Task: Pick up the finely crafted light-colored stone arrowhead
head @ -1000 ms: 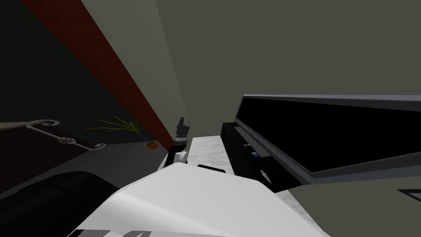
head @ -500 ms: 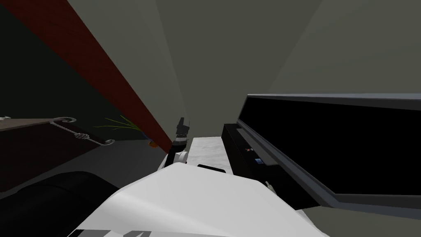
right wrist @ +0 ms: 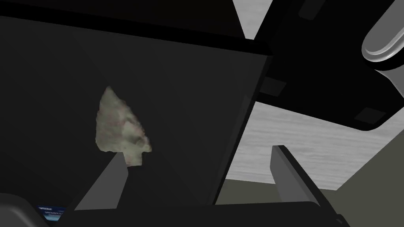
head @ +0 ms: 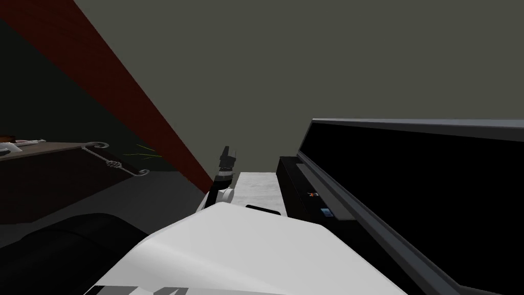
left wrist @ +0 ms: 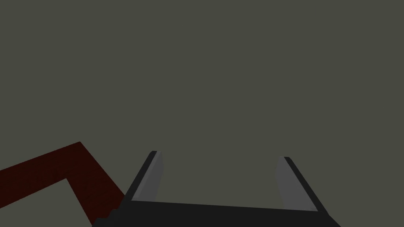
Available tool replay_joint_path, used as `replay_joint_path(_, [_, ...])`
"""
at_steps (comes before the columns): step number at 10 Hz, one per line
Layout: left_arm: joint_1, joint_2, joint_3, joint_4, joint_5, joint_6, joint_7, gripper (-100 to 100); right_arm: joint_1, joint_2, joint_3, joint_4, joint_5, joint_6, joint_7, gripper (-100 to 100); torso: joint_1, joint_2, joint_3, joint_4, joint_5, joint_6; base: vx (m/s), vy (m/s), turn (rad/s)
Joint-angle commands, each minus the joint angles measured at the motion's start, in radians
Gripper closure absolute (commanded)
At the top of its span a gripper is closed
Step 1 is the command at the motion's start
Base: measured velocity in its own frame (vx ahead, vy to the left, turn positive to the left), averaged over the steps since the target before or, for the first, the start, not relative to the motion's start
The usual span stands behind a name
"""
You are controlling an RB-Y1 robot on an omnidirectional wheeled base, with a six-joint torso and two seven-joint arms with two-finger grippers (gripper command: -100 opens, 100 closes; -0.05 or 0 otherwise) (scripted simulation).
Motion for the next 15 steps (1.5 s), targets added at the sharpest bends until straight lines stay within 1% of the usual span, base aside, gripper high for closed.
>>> replay_joint_path(1, [0.0, 0.0, 0.0, 0.0, 0.0, 0.0, 0.0, 0, -0.002, -0.005, 0.034, 0.009, 0.026, 0.012, 0.027, -100, 0.0, 0.0, 0.0, 0.0, 0.0, 0.0, 0.132, -0.14, 0.109])
replay_joint_path(2, [0.0, 0.0, 0.0, 0.0, 0.0, 0.0, 0.0, 0, -0.002, -0.005, 0.034, 0.009, 0.026, 0.012, 0.027, -100, 0.001, 0.001, 0.001, 0.0, 0.0, 0.0, 0.07, -0.07, 0.021])
replay_joint_path(4, [0.0, 0.0, 0.0, 0.0, 0.0, 0.0, 0.0, 0, -0.012, 0.006, 0.072, 0.033, 0.054, 0.015, 0.052, -100, 0.007, 0.006, 0.003, 0.001, 0.001, 0.001, 0.071, -0.051, 0.041])
replay_joint_path(5, [0.0, 0.0, 0.0, 0.0, 0.0, 0.0, 0.0, 0, -0.018, 0.02, 0.1, 0.049, 0.076, 0.018, 0.07, -100, 0.006, 0.005, 0.003, 0.001, 0.001, 0.0, 0.134, -0.111, 0.076])
replay_joint_path(6, [0.0, 0.0, 0.0, 0.0, 0.0, 0.0, 0.0, 0, -0.02, 0.027, 0.111, 0.053, 0.083, 0.018, 0.076, -100, 0.004, 0.002, 0.001, 0.001, 0.001, 0.0, 0.117, -0.108, 0.058])
replay_joint_path(7, [0.0, 0.0, 0.0, 0.0, 0.0, 0.0, 0.0, 0, -0.02, 0.032, 0.099, 0.066, 0.076, 0.008, 0.075, -100, 0.004, 0.003, 0.001, 0.0, 0.001, 0.0, 0.044, -0.044, 0.016])
replay_joint_path(8, [0.0, 0.0, 0.0, 0.0, 0.0, 0.0, 0.0, 0, -0.021, 0.032, 0.1, 0.065, 0.078, 0.011, 0.077, 0, 0.007, 0.006, 0.003, 0.001, 0.001, 0.001, 0.009, -0.009, 0.001])
replay_joint_path(9, [0.0, 0.0, 0.0, 0.0, 0.0, 0.0, 0.0, 0, -0.021, 0.06, 0.095, 0.078, 0.083, 0.025, 0.077, -100, 0.01, 0.009, 0.005, 0.002, 0.002, 0.001, -0.001, -0.03, 0.048])
replay_joint_path(12, [0.0, 0.0, 0.0, 0.0, 0.0, 0.0, 0.0, 0, -0.023, 0.116, 0.084, 0.105, 0.095, 0.054, 0.077, -100, 0.007, 0.011, 0.006, 0.002, 0.001, 0.001, -0.008, -0.061, 0.052])
replay_joint_path(13, [0.0, 0.0, 0.0, 0.0, 0.0, 0.0, 0.0, 0, -0.027, 0.114, 0.084, 0.12, 0.093, 0.038, 0.081, -100, 0.007, 0.011, 0.006, 0.002, 0.001, 0.001, -0.005, -0.027, 0.011])
replay_joint_path(14, [0.0, 0.0, 0.0, 0.0, 0.0, 0.0, 0.0, 0, -0.028, 0.118, 0.083, 0.125, 0.094, 0.036, 0.082, 100, 0.009, 0.011, 0.006, 0.002, 0.002, 0.001, -0.001, -0.005, -0.002])
replay_joint_path(15, [0.0, 0.0, 0.0, 0.0, 0.0, 0.0, 0.0, 0, -0.028, 0.118, 0.084, 0.124, 0.094, 0.036, 0.082, 100, 0.01, 0.011, 0.006, 0.002, 0.002, 0.001, 0.0, 0.0, 0.0])
